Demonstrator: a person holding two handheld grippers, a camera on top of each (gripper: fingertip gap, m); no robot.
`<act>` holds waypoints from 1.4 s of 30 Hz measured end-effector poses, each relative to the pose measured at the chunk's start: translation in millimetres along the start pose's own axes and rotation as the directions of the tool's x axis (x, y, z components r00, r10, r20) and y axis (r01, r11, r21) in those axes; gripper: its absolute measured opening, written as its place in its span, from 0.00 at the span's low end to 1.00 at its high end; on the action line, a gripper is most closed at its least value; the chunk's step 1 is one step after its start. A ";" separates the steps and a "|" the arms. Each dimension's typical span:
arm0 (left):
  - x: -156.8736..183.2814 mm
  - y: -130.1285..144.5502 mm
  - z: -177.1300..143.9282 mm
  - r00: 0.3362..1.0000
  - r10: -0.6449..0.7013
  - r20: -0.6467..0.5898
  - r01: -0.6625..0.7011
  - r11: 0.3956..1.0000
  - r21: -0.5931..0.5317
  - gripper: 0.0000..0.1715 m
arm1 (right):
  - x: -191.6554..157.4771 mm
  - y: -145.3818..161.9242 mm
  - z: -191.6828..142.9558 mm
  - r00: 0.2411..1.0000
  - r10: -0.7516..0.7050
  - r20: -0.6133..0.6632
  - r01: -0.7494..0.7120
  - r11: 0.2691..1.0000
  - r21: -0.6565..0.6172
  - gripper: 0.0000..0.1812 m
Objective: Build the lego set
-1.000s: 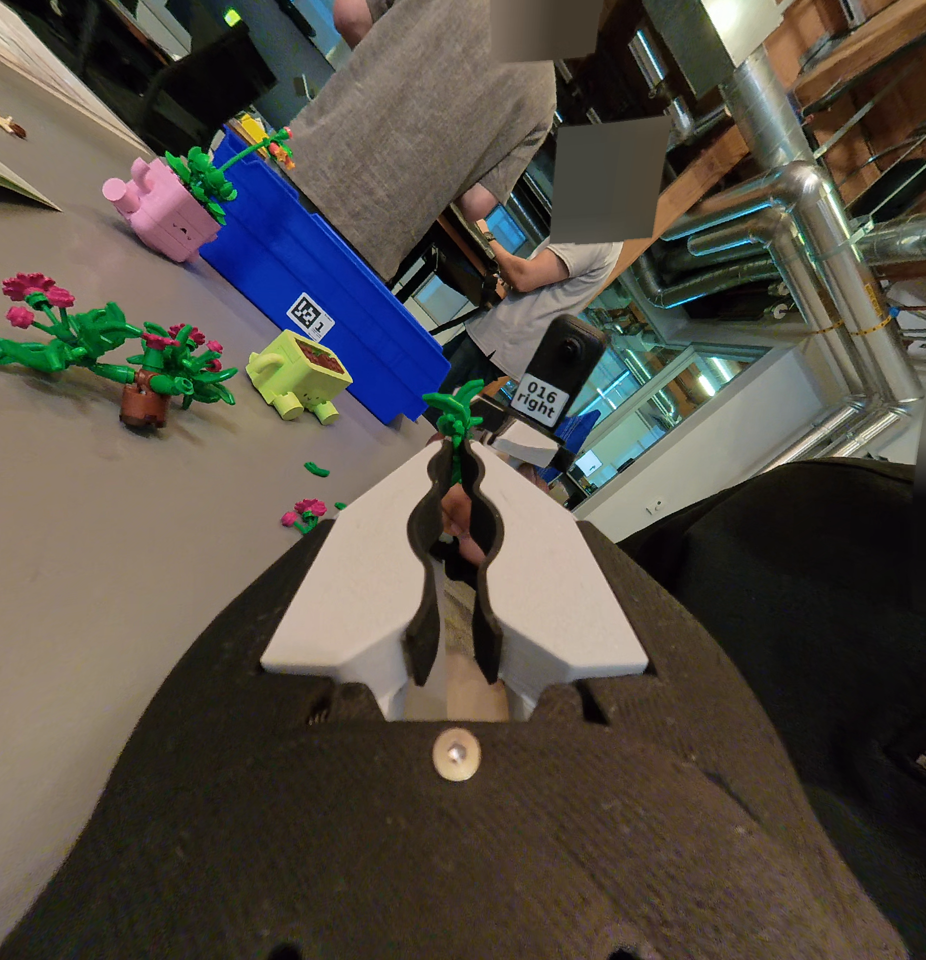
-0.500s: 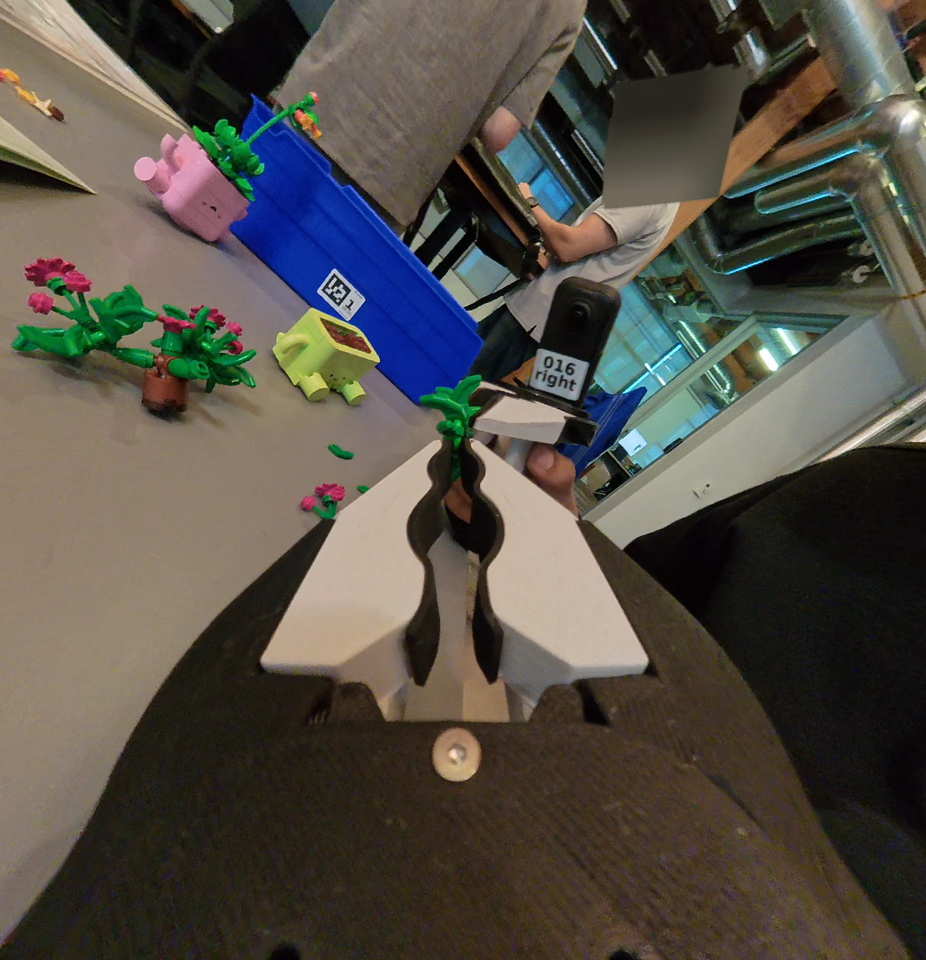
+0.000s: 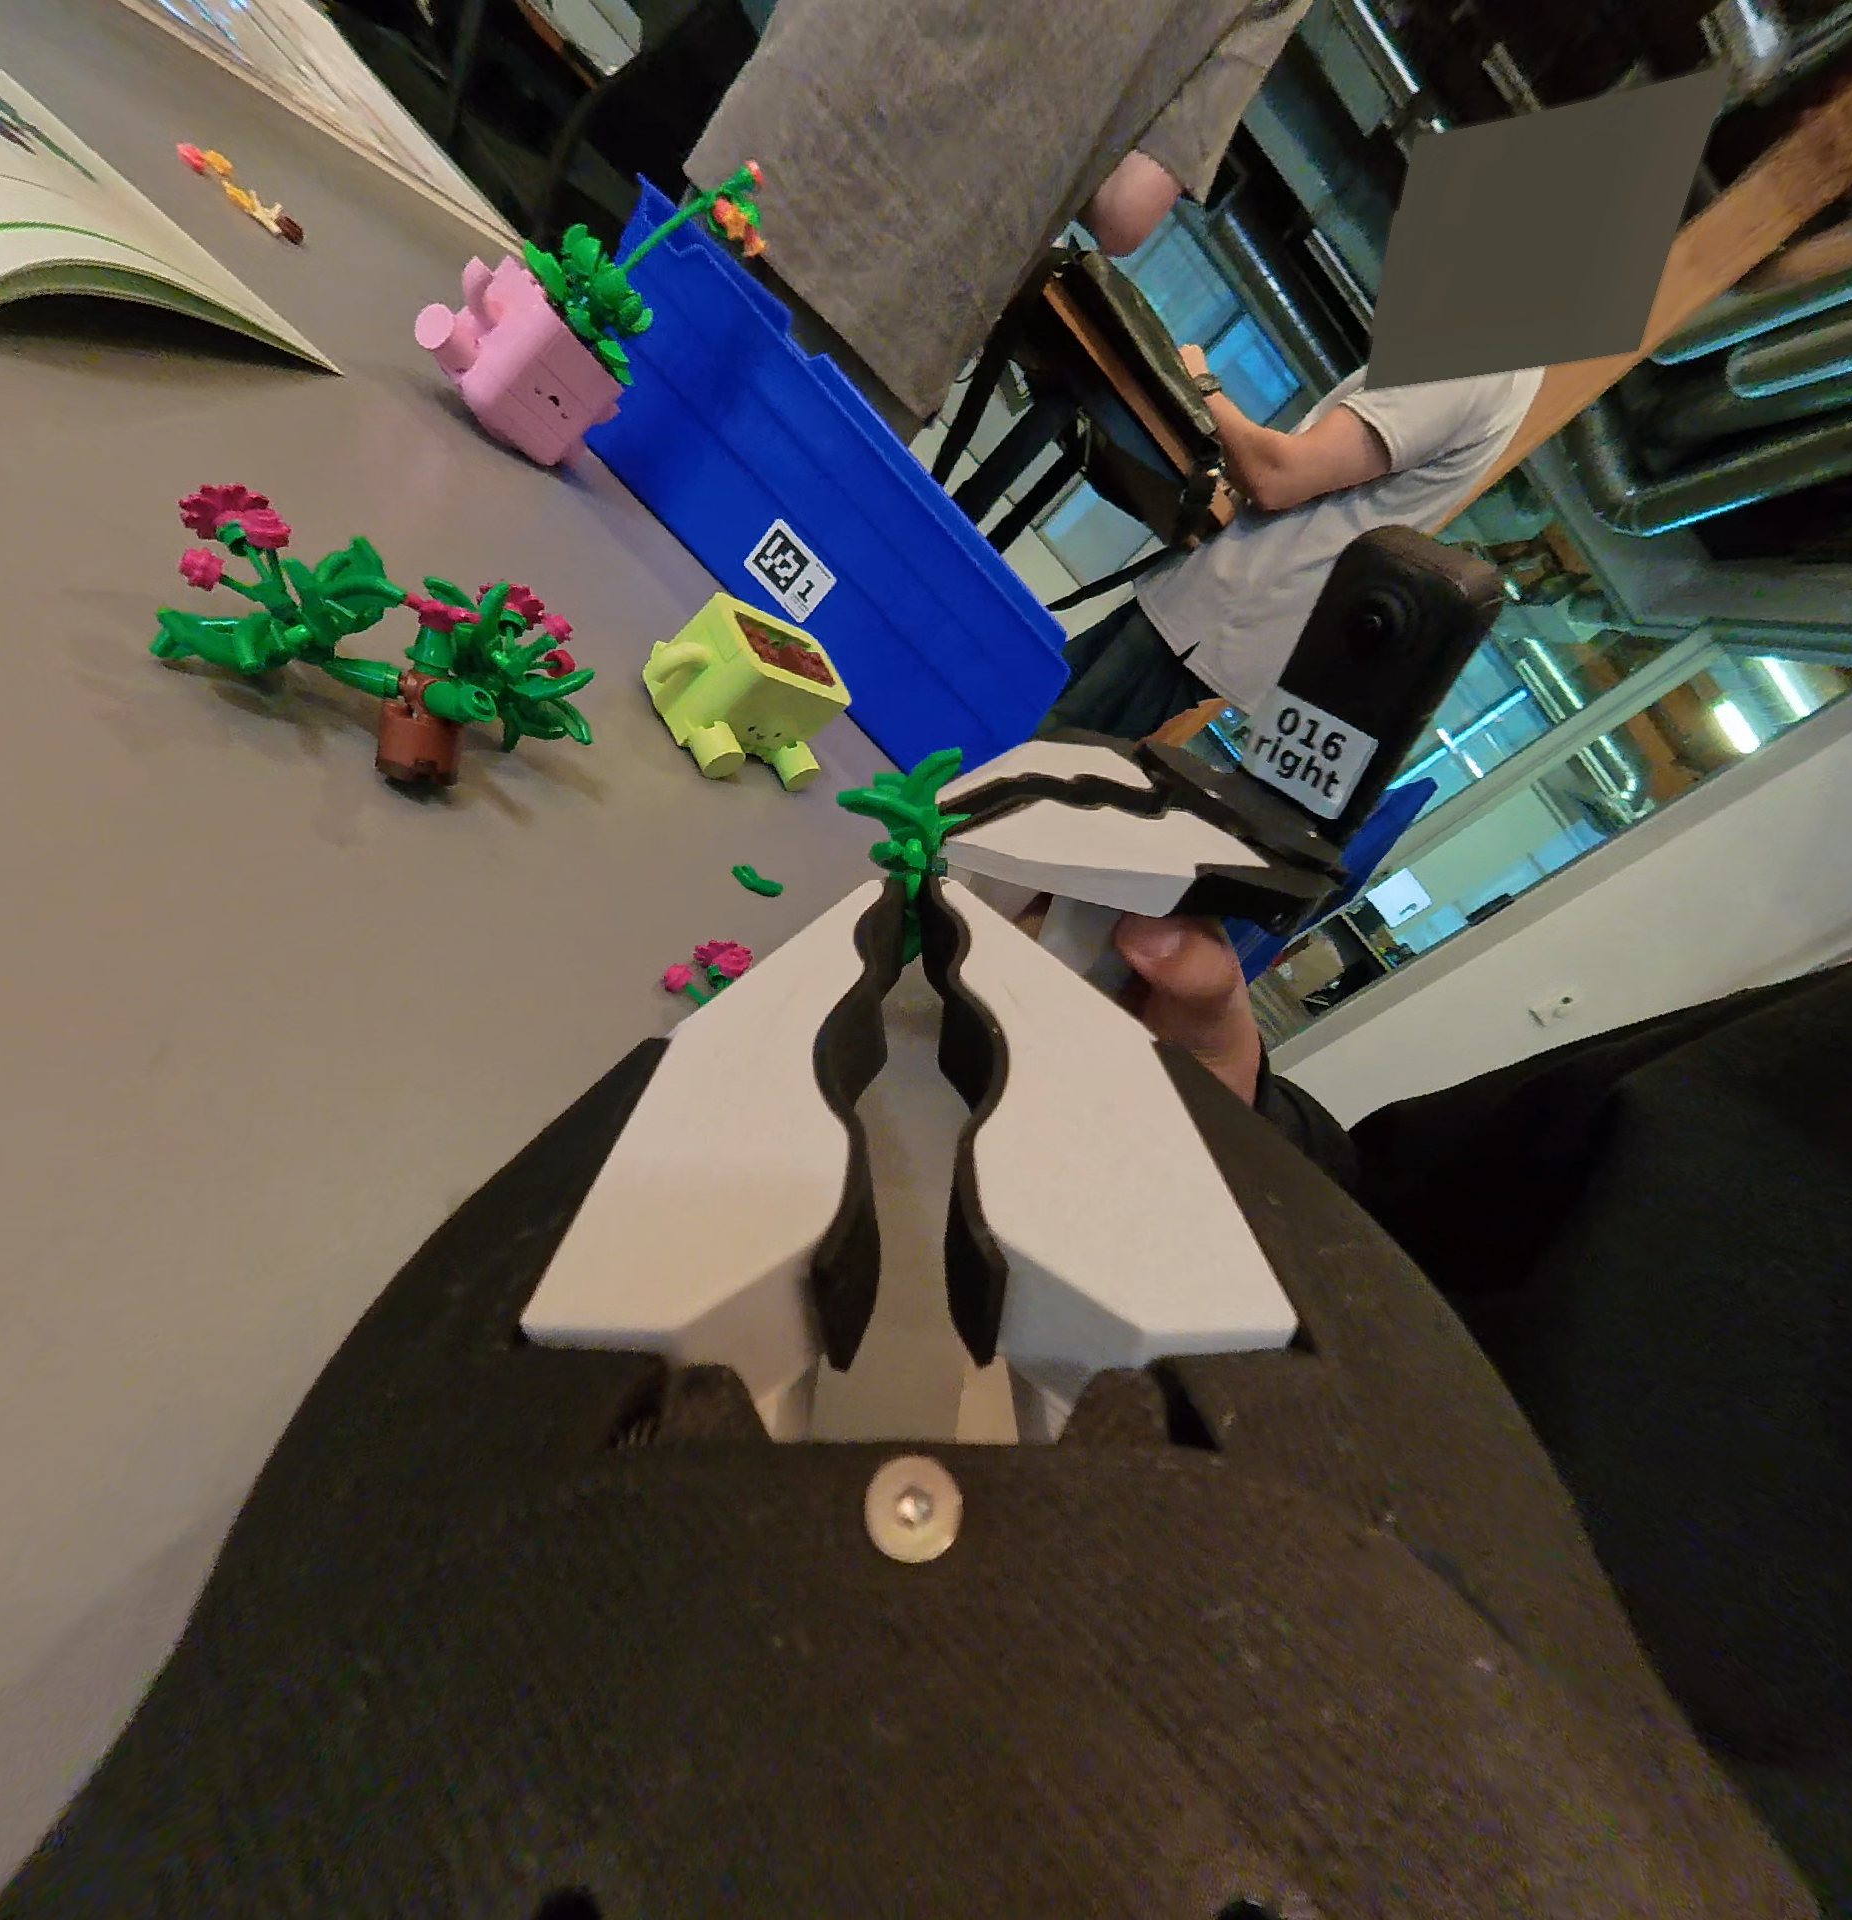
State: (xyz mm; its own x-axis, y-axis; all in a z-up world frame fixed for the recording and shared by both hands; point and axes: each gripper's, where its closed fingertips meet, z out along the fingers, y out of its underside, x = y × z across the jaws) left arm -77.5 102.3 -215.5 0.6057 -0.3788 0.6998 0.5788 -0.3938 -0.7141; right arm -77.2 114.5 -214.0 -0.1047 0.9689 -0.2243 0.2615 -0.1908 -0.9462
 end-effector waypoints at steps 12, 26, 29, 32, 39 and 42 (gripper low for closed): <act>-6.0 1.5 1.6 0.997 0.019 0.072 -0.018 1.000 -0.002 0.00 | 4.2 2.5 2.8 0.981 -0.145 -0.127 0.137 0.988 -0.072 0.02; -4.6 0.5 0.3 0.998 -0.056 0.002 0.056 0.998 0.006 0.00 | 9.8 -16.1 -11.4 0.972 0.189 0.143 -0.208 0.969 0.132 0.15; -4.1 2.9 1.8 0.998 -0.063 -0.005 0.063 0.998 -0.012 0.00 | 7.5 -15.6 -11.2 0.971 0.176 0.160 -0.198 0.971 0.131 0.15; -2.8 4.0 2.4 0.997 -0.075 -0.022 0.075 0.997 -0.022 0.00 | 6.1 -16.4 -12.1 0.967 0.179 0.179 -0.204 0.970 0.135 0.13; -1.3 1.5 0.3 0.994 -0.099 -0.054 0.099 0.995 -0.007 0.00 | 10.3 -17.8 -14.4 0.953 0.226 0.201 -0.257 0.955 0.147 0.11; -2.8 -2.3 -2.2 0.990 -0.129 -0.066 0.130 0.991 0.016 0.00 | 11.0 -17.5 -13.9 0.953 0.230 0.198 -0.261 0.954 0.144 0.11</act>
State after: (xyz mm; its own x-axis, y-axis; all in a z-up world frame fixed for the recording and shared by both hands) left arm -81.8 102.4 -215.8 0.4890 -0.3791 0.7856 0.6614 -0.4261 -0.6173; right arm -69.6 130.6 -196.7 -0.2297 0.8478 -0.4780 0.1384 -0.4577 -0.8782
